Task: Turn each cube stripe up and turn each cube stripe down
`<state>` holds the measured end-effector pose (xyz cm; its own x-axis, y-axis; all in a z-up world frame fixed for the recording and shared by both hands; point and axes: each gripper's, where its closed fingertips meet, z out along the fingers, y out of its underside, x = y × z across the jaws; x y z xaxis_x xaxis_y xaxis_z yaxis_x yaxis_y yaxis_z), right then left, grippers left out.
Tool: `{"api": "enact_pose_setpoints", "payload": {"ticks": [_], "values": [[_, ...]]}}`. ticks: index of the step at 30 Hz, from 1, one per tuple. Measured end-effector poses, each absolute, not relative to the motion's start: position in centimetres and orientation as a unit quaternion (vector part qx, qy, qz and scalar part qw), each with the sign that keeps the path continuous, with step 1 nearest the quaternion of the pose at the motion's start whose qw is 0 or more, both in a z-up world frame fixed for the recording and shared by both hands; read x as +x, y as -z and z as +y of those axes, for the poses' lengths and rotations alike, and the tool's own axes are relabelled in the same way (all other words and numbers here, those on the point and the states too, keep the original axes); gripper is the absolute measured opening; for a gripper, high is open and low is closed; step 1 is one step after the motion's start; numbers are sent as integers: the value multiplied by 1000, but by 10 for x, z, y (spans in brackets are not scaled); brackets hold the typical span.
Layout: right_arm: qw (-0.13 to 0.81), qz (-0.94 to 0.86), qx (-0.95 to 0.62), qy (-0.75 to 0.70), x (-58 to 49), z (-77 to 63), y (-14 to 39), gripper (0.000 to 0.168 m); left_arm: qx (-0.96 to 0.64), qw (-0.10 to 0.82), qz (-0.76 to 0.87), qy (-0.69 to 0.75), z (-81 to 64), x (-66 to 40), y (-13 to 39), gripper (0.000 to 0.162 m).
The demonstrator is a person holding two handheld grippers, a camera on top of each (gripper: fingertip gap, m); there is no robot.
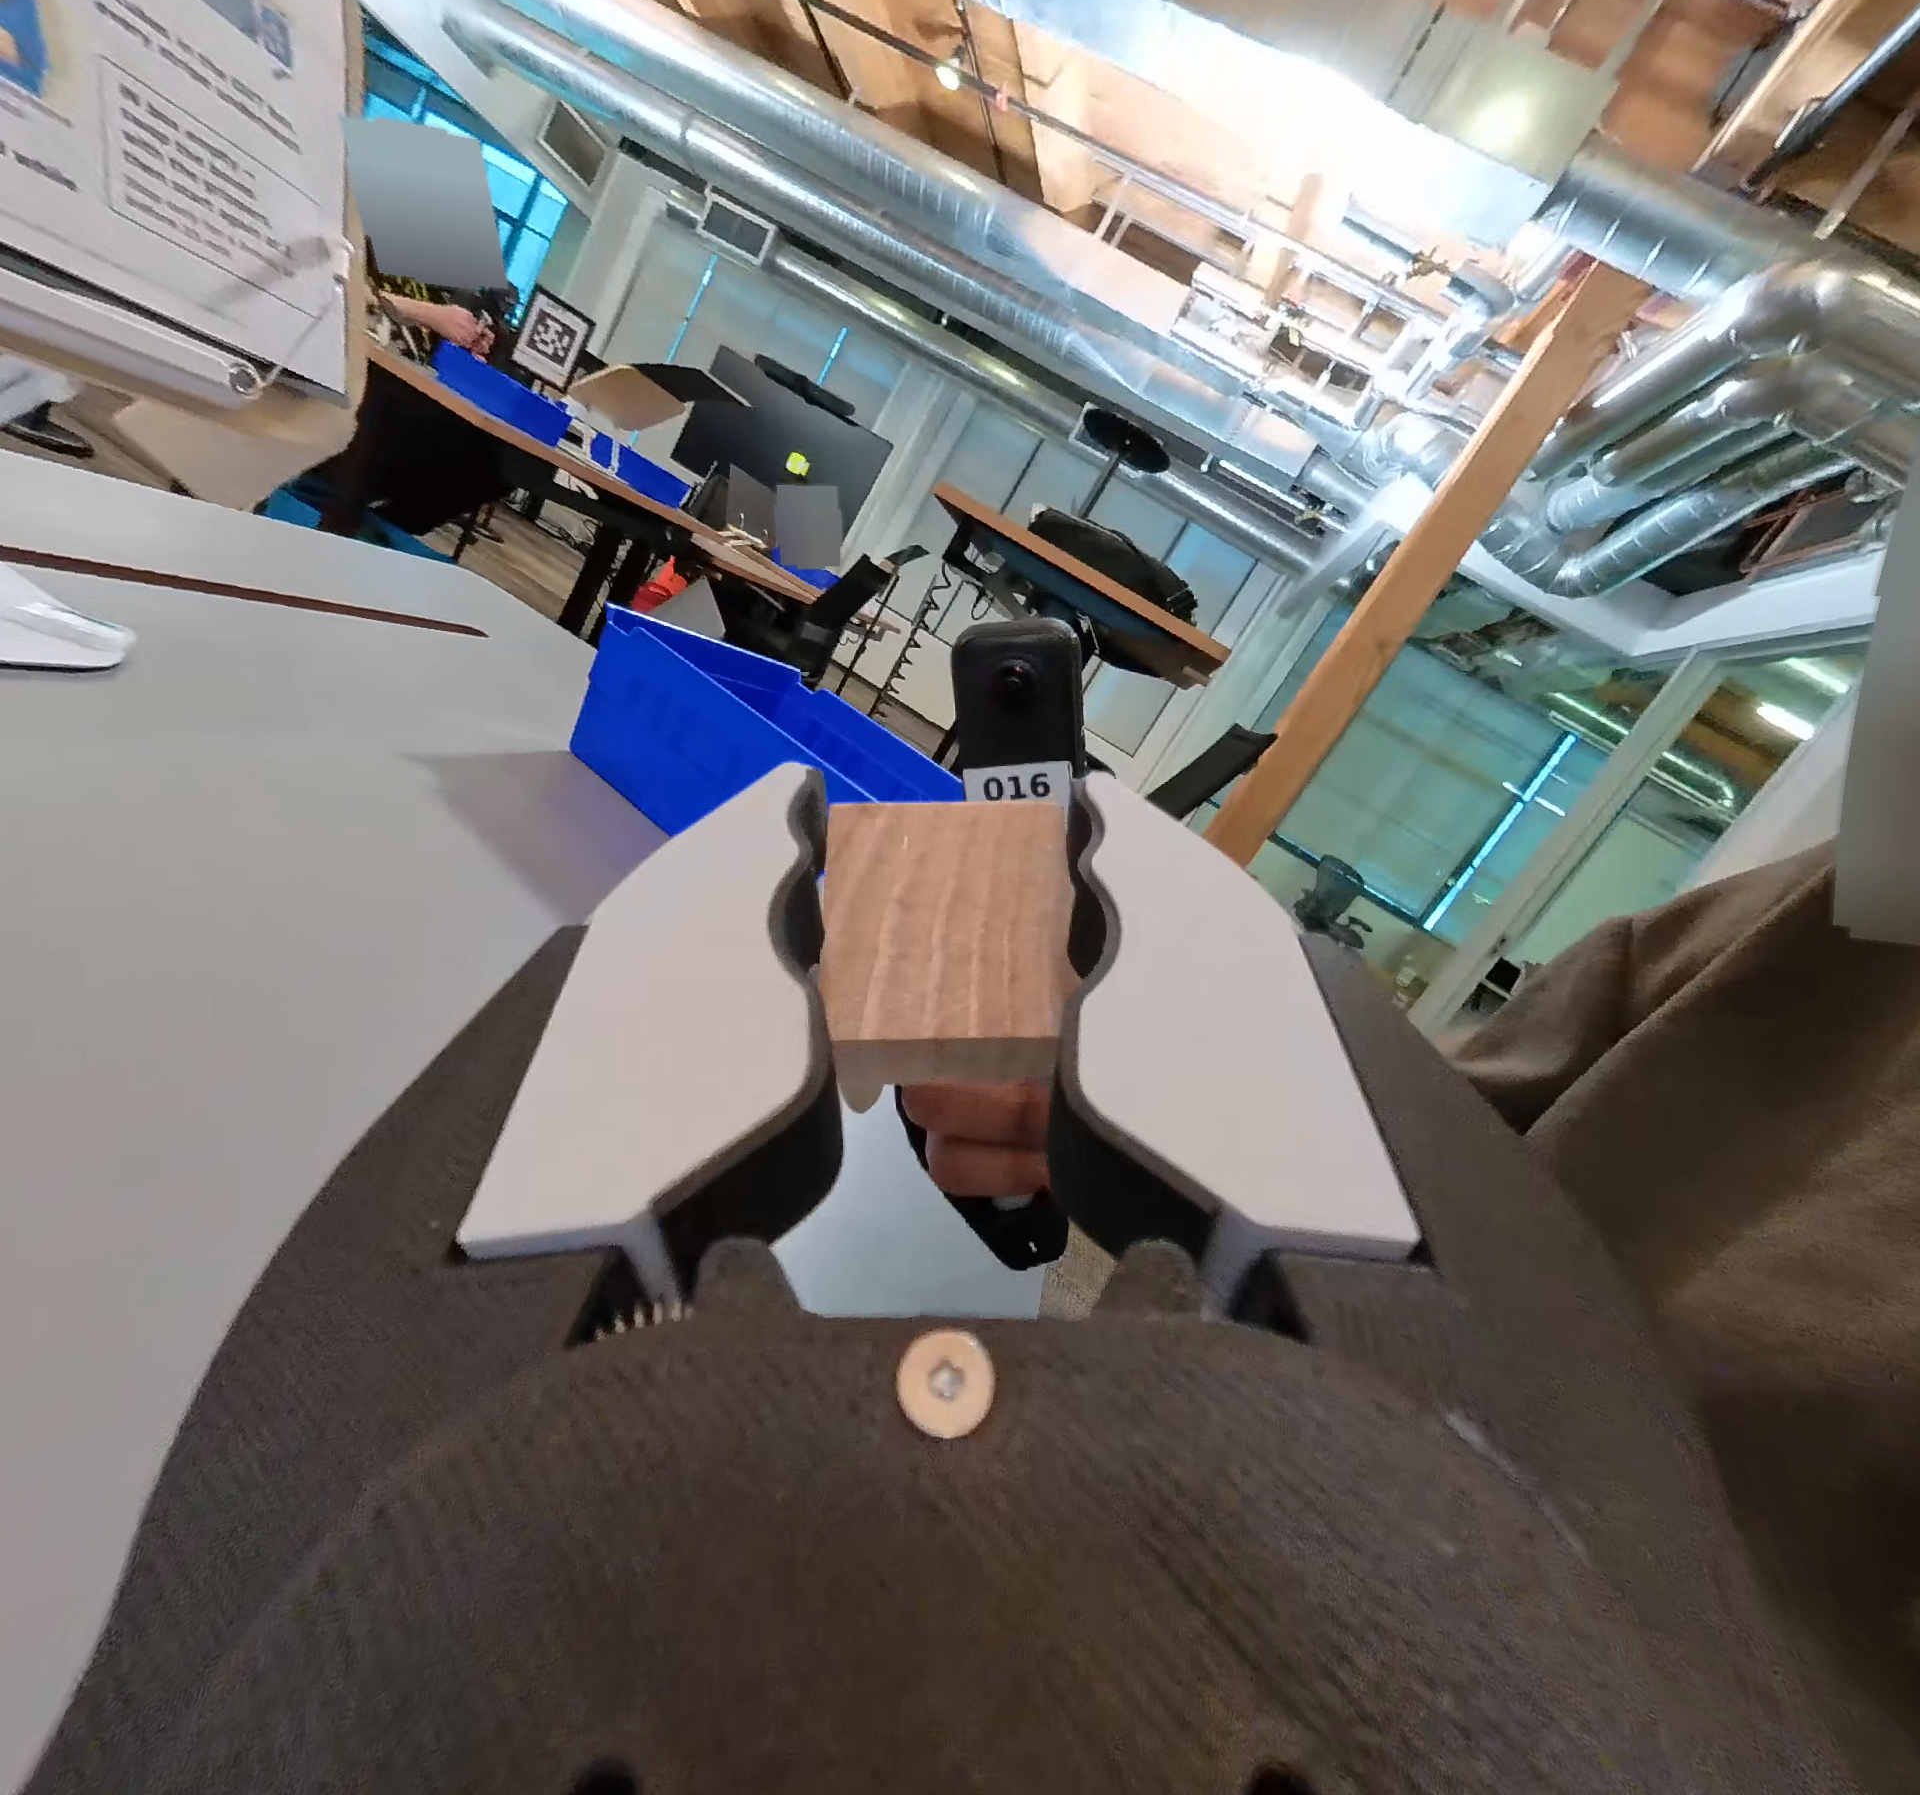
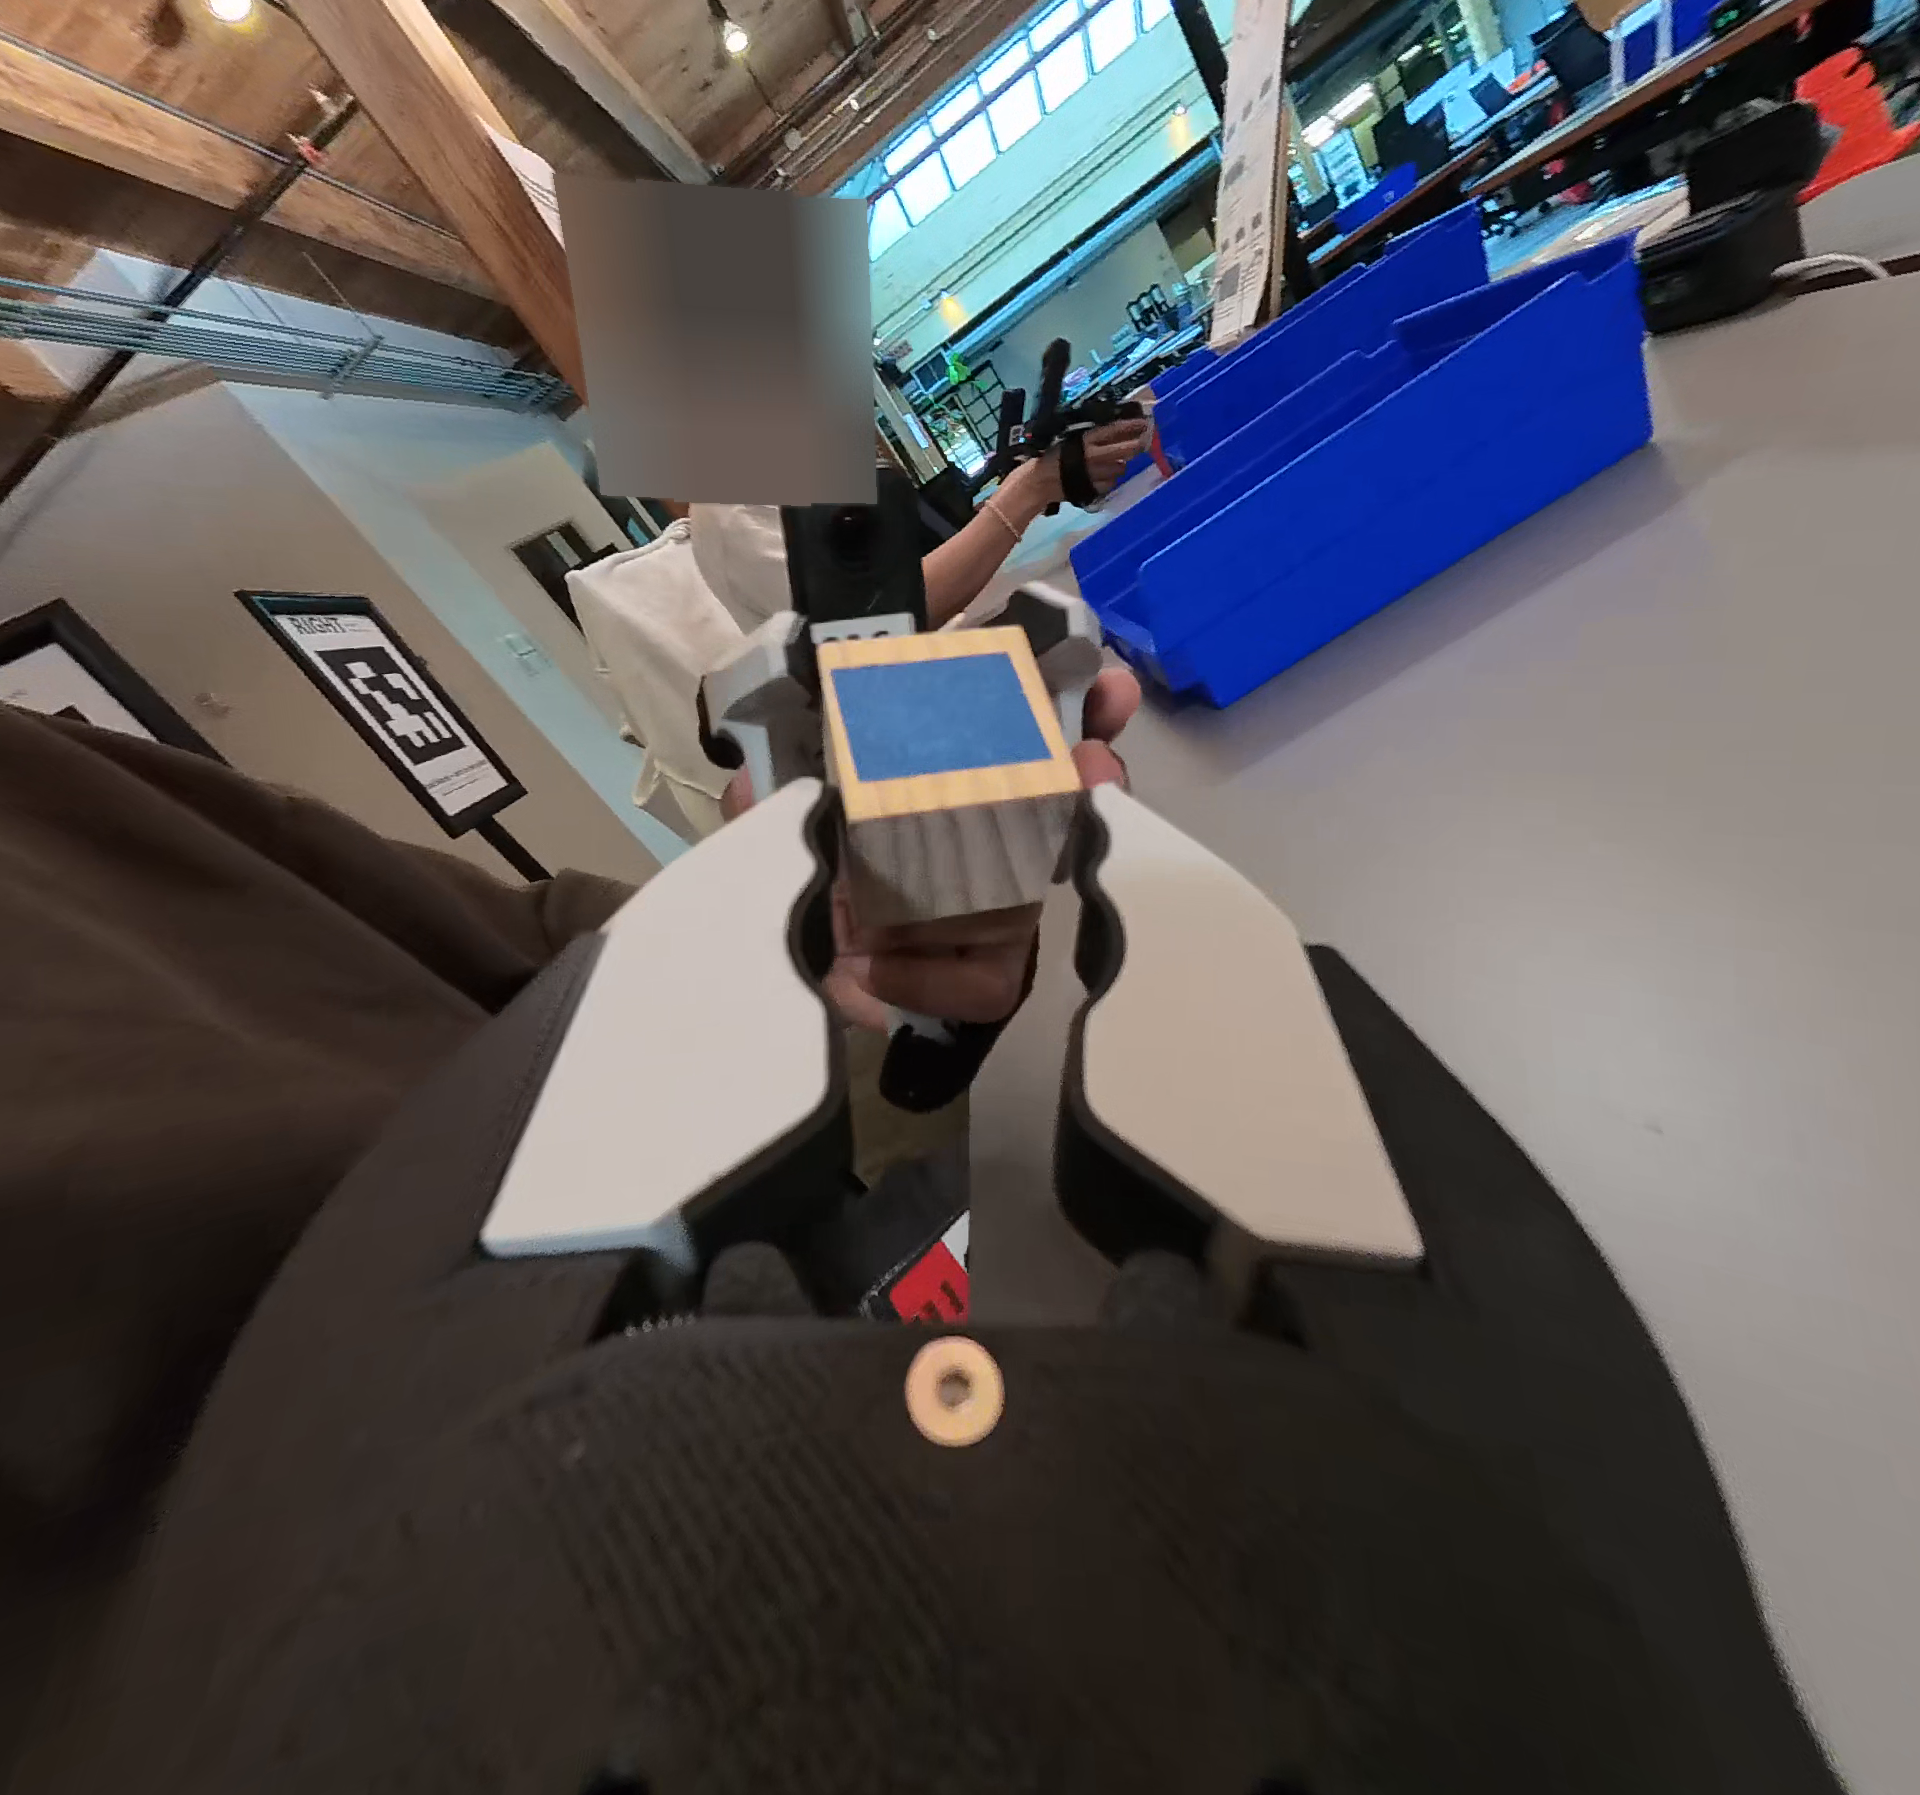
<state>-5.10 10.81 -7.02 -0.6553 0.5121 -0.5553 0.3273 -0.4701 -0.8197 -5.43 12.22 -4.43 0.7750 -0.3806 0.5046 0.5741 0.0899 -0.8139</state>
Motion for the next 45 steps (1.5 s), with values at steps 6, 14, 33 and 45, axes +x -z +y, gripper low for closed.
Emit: {"api": "enact_pose_setpoints", "payload": {"ticks": [6,14,33,45], "values": [[88,-521,-428,-733,-54,119,70,43,-594,737,-114,301,124,-66,49,56],[323,-472,-467,-674,-37,256,-3,43,-605,733,-111,292,124,-69,54,65],[466,-316,-819,-107,60,619,163,44,-657,707,-123,231,119,-69,83,65],[463,-308,-820,-135,61,612,152,63,-658,710,-131,212,109,-75,83,64]]}}
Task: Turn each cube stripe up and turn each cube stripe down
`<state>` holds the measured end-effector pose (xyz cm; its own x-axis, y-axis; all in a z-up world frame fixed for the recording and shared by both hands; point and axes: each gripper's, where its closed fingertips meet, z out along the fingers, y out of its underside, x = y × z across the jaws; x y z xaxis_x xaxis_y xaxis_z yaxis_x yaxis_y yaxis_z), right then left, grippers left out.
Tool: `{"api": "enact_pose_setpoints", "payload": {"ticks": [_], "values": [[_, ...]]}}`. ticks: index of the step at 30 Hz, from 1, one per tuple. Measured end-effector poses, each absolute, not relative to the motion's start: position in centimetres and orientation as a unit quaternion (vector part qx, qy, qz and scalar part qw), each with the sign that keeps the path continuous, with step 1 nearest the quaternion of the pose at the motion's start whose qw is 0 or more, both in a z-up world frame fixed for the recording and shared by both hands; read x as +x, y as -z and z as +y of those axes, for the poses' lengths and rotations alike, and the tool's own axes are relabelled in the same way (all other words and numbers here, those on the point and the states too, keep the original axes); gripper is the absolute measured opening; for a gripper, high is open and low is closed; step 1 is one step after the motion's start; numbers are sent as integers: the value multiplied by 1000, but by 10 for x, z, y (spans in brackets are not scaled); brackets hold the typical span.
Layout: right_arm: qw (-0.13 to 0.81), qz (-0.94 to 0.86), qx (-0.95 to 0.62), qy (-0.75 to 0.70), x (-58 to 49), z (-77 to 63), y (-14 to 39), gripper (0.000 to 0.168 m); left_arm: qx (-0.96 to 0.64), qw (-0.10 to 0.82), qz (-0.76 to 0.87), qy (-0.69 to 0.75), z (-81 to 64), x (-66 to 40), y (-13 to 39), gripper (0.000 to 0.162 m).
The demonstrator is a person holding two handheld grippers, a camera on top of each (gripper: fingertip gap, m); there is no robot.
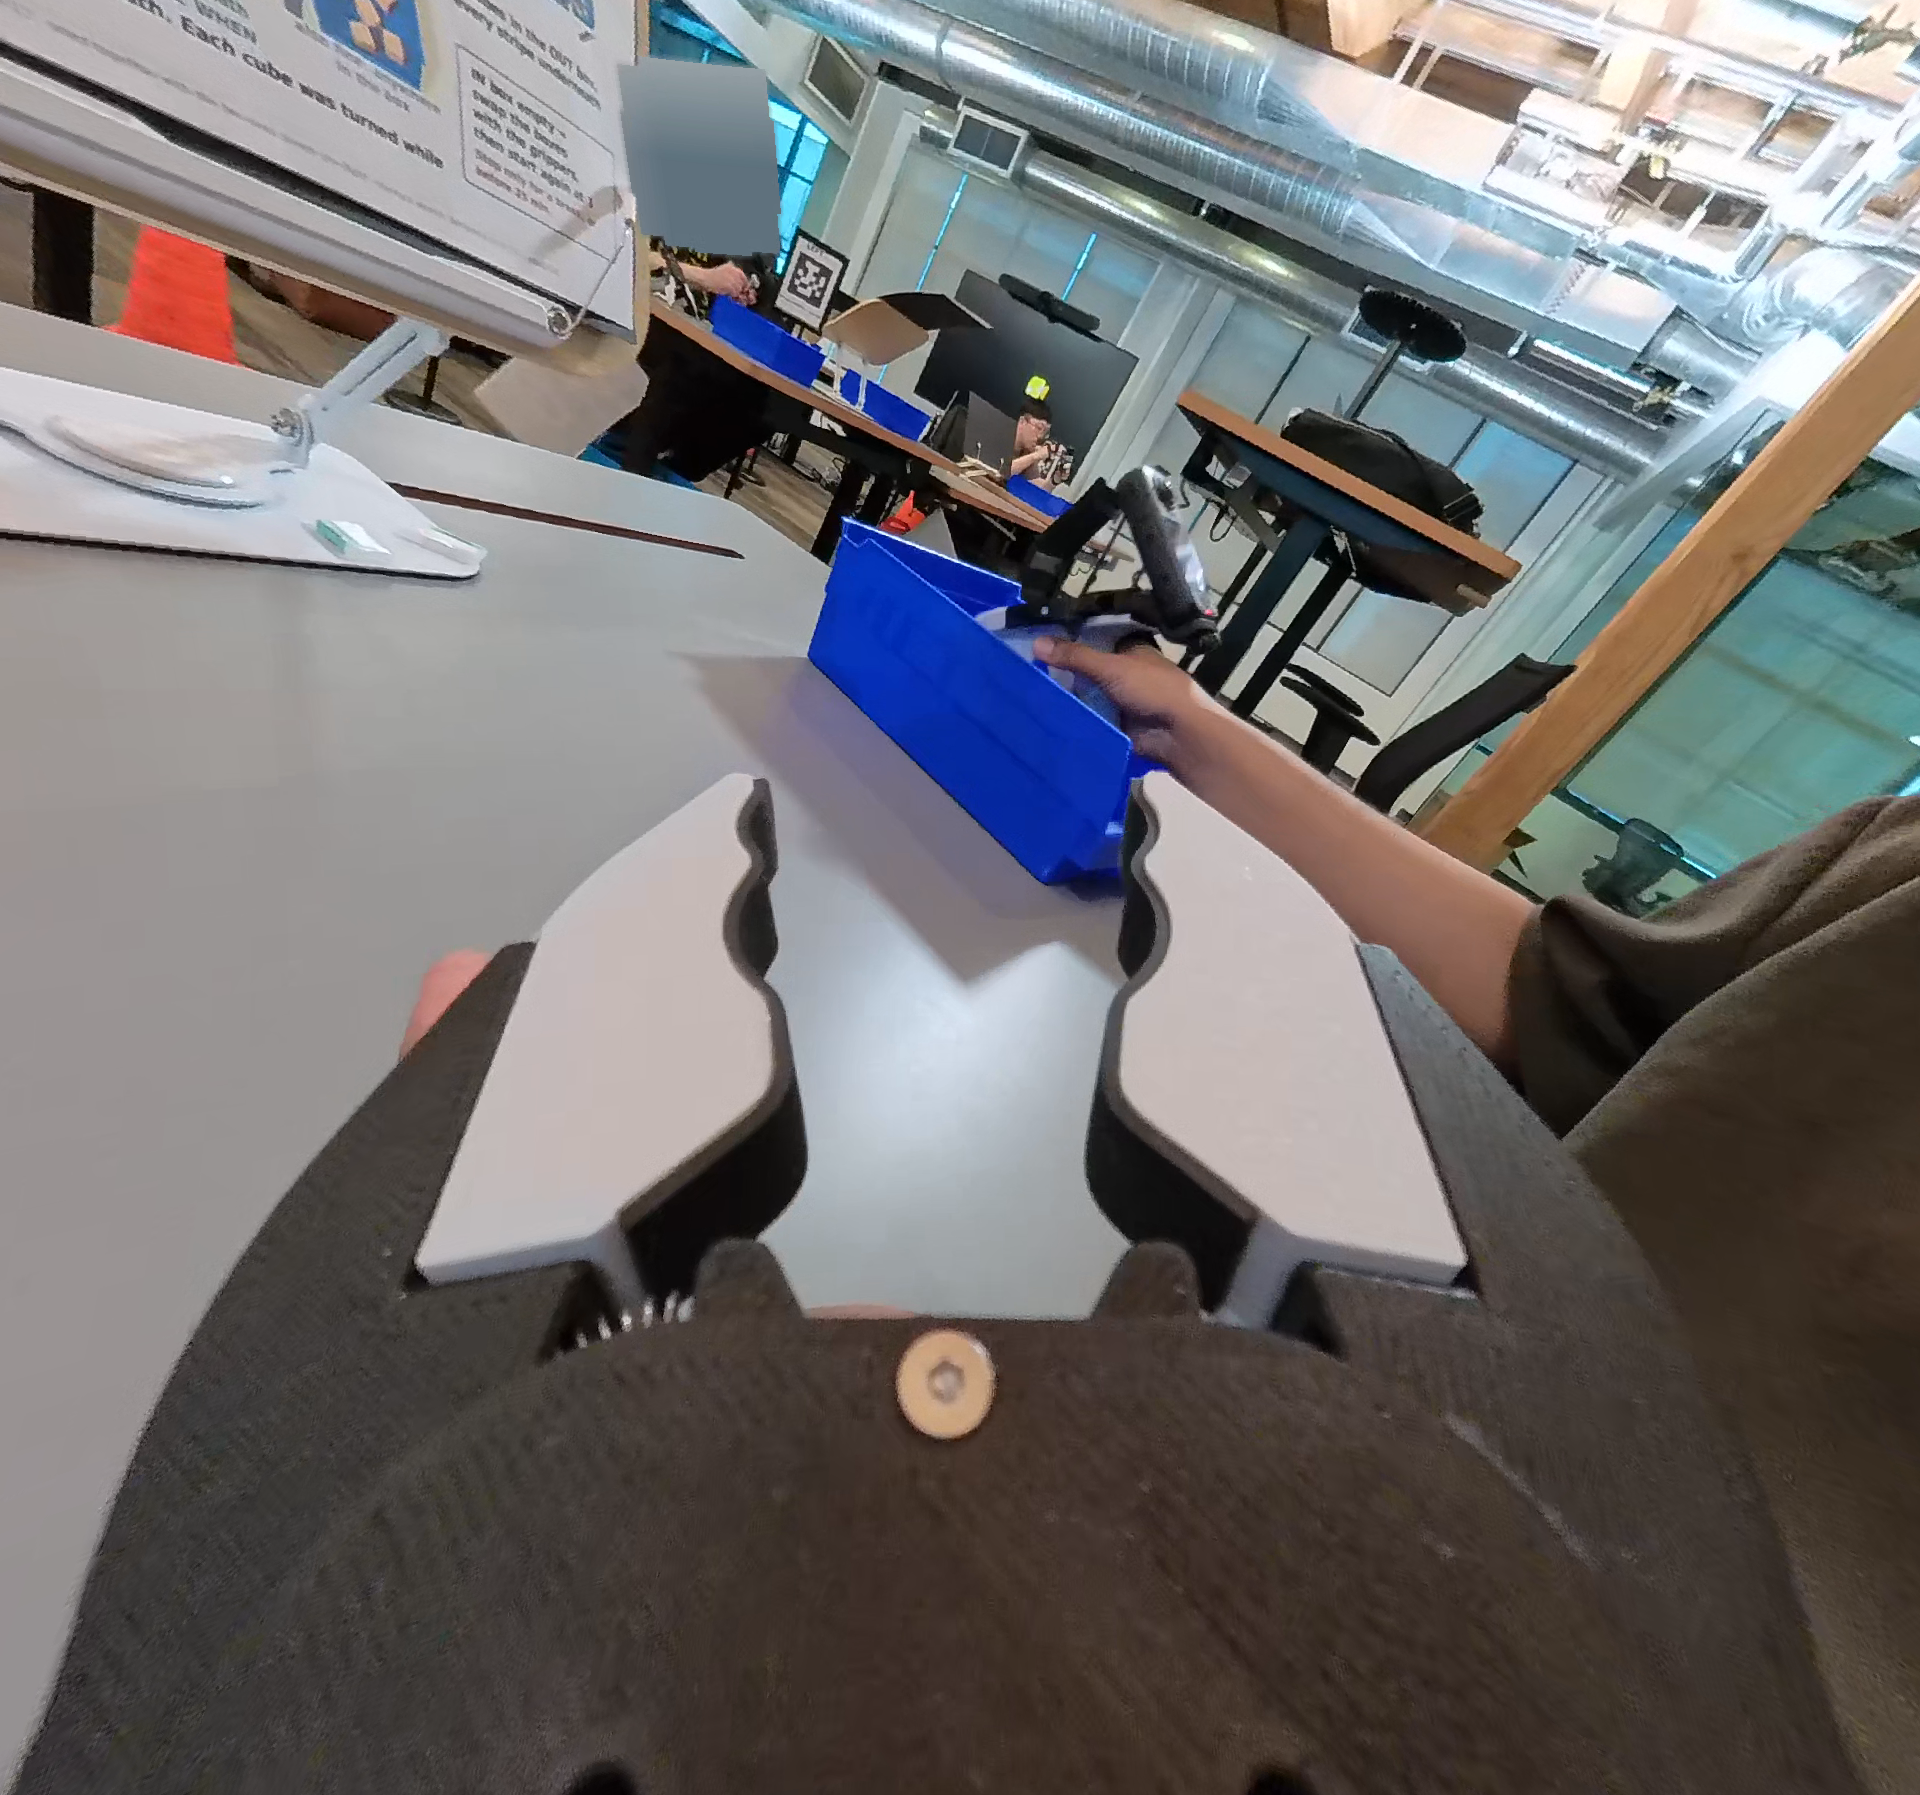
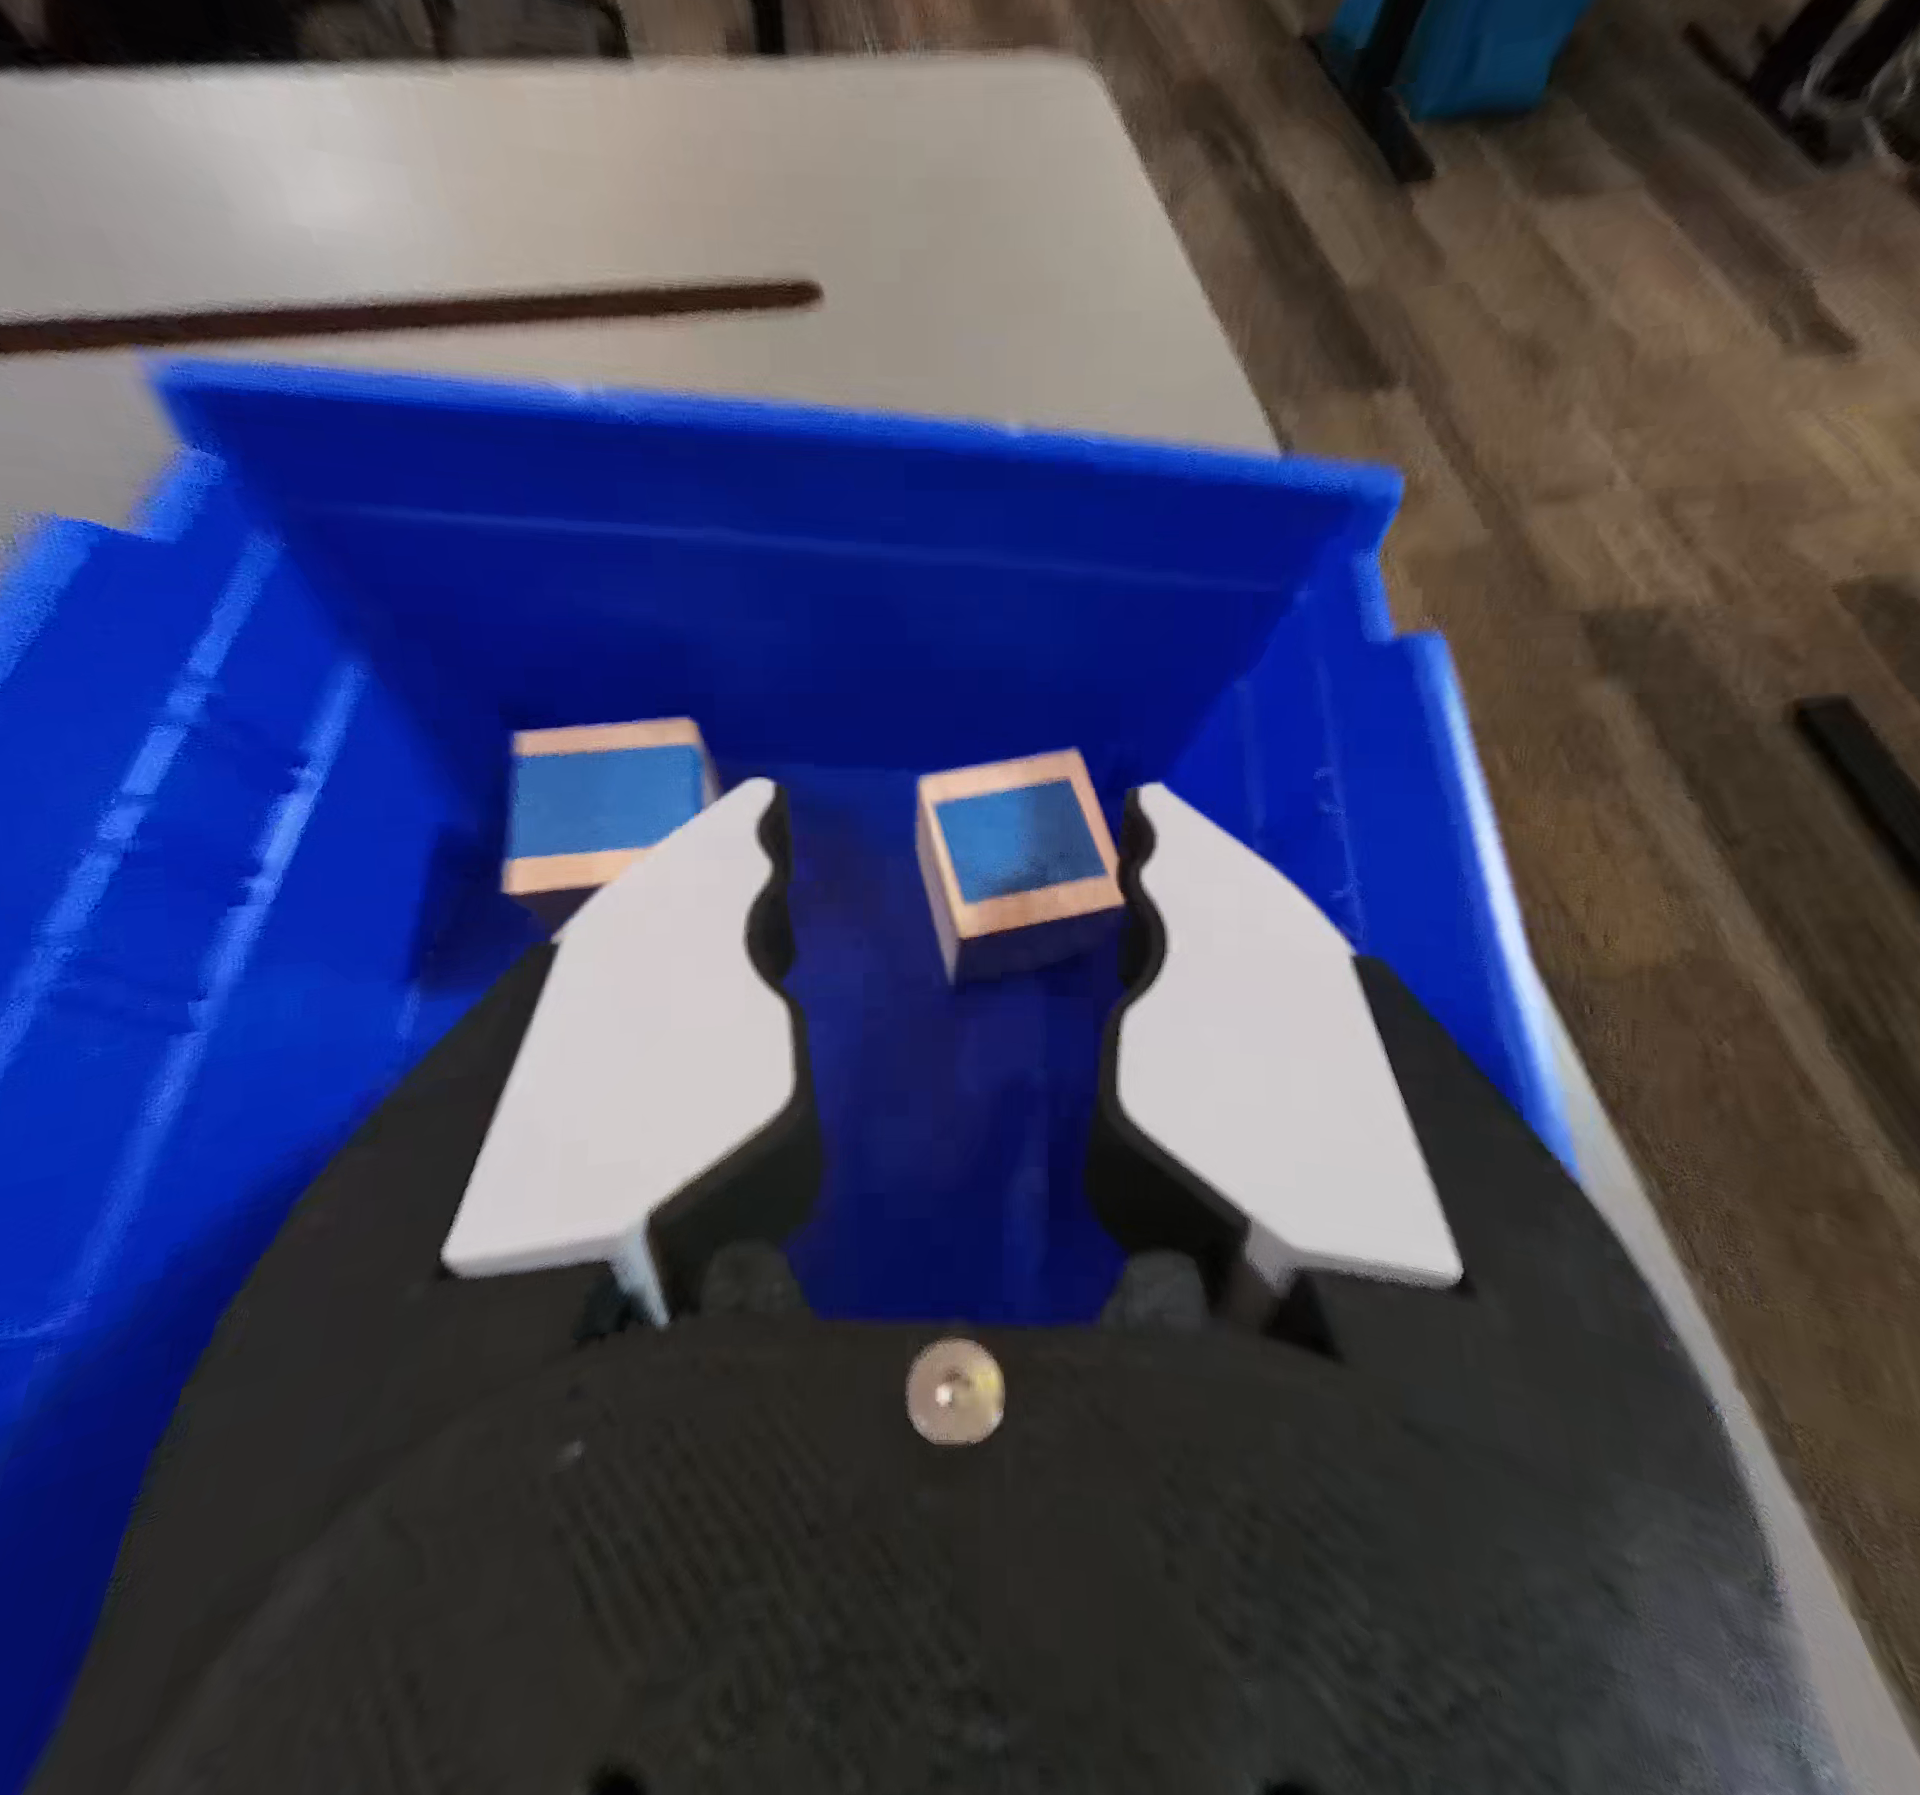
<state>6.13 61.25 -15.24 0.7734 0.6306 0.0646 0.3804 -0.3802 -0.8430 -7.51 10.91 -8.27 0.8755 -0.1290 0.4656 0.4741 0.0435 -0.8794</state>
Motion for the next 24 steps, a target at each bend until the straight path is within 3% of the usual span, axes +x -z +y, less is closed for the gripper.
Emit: {"api": "enact_pose_setpoints", "payload": {"ticks": [7,11,14,19,24], "values": [[536,-359,-714,-274,25,514,48,60,-667,709,-120,198,116,-91,73,63],[511,-377,-630,-447,4,395,21,39,-599,773,-191,87,84,-189,21,46],[524,-351,-572,-524,10,315,32,31,-576,769,-272,-54,36,-298,-2,51],[497,-385,-607,-486,15,265,74,37,-653,610,-342,-290,-38,-448,23,69],[504,-380,-627,-457,29,270,87,36,-812,438,-336,-191,-23,-512,118,81]]}}
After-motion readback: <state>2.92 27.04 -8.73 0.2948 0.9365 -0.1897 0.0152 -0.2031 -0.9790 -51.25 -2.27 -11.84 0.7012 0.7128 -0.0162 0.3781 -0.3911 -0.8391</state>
